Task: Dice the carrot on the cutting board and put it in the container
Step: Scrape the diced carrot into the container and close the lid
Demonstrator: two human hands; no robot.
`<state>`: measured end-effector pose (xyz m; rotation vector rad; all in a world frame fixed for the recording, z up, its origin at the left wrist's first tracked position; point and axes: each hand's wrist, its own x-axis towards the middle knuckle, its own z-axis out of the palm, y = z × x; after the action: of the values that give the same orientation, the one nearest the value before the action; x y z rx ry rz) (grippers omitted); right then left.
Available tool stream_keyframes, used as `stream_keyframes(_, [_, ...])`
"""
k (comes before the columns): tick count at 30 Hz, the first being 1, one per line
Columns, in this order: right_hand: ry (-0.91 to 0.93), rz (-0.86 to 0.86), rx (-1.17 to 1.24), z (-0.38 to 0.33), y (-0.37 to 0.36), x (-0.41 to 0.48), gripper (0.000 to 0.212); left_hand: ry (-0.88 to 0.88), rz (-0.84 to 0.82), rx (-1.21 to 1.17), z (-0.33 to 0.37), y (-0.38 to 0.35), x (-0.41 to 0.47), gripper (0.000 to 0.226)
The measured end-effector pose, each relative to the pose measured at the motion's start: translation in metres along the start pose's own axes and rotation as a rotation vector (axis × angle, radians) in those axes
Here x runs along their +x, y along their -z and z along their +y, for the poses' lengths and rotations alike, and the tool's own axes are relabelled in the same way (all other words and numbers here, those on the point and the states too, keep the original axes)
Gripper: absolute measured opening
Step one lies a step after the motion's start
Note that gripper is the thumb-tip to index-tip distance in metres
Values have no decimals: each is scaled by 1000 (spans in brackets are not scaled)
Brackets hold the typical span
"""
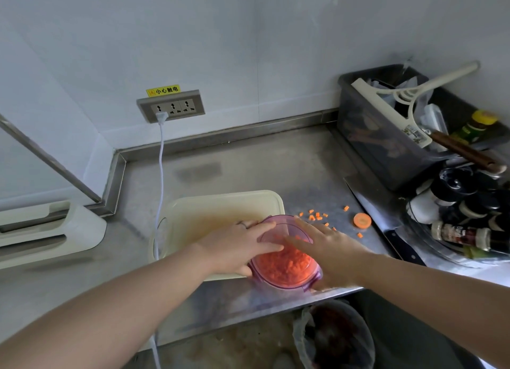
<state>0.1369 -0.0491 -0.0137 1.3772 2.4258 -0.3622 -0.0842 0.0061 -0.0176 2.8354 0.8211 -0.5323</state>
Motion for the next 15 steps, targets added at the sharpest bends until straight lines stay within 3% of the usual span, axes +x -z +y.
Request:
stream_keyframes(10, [-12,26,31,6,-11,3,101,34,14,-58,-1,-11,0,78])
stream_keyframes(13, [-45,42,229,11,-10,-1,108,80,29,-189,-2,-12,-8,87])
stream_keyframes(15, [-137,72,448,15,-13,-7,115,203,18,-409,-1,-20,-16,103])
